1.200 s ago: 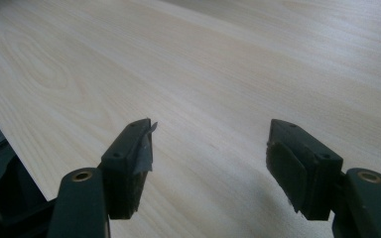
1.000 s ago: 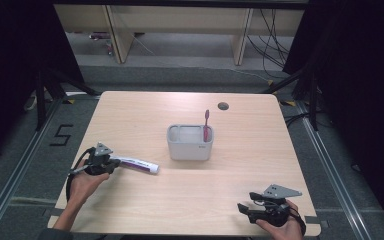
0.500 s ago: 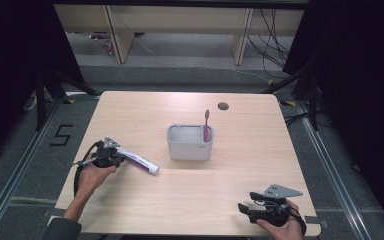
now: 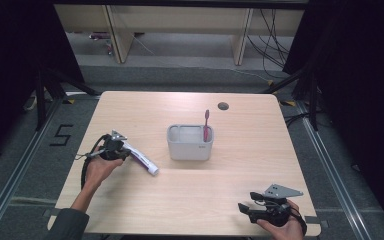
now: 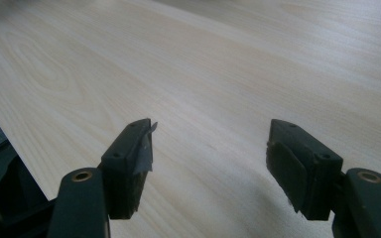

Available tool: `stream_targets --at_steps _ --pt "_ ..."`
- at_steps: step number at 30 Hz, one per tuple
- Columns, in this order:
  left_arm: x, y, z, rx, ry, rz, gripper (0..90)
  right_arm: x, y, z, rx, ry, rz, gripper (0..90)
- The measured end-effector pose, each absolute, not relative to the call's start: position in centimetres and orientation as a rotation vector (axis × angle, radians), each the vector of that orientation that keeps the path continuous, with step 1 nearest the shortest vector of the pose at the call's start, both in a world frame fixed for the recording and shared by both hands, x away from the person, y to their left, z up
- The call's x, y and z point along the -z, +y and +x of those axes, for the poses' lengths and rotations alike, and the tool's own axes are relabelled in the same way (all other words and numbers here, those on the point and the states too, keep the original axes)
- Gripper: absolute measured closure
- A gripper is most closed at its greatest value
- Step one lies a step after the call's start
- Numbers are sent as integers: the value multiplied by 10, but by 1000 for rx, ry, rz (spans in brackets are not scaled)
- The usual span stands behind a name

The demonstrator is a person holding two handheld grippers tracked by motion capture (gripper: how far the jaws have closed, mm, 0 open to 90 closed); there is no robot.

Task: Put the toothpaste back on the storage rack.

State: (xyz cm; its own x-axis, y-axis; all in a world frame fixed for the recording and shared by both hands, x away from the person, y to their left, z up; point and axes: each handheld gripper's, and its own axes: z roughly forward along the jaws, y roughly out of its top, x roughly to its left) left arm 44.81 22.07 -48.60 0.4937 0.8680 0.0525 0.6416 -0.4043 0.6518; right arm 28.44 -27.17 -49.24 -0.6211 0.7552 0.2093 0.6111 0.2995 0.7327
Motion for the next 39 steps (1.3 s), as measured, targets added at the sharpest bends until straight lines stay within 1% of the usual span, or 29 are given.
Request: stream_targets --at_steps 3,17,25,28,29,33,35,37,39 --pt "483 217 453 -520 1229 2215 896 493 -273 286 -1215 2370 1221 354" --pt "483 198 467 -507 1231 2213 895 491 -275 286 -1217 2373 1213 354" --pt "482 186 472 -504 1211 2242 893 491 -275 287 -1228 2378 1216 355" --pt "484 185 471 -505 1216 2226 882 491 -275 287 -1227 2379 1215 355" --pt "483 185 472 -491 1226 2238 870 491 -275 287 -1228 2379 1214 355" --pt "480 187 470 -467 1273 2177 782 491 -275 286 -1222 2373 1213 355" --pt "477 187 469 -430 1306 2158 693 492 -275 287 -1228 2380 1214 355" --pt "476 186 469 -440 1341 2119 605 491 -275 287 -1221 2372 1212 355" --pt "476 185 469 -406 1380 2101 525 491 -275 286 -1228 2376 1216 355"
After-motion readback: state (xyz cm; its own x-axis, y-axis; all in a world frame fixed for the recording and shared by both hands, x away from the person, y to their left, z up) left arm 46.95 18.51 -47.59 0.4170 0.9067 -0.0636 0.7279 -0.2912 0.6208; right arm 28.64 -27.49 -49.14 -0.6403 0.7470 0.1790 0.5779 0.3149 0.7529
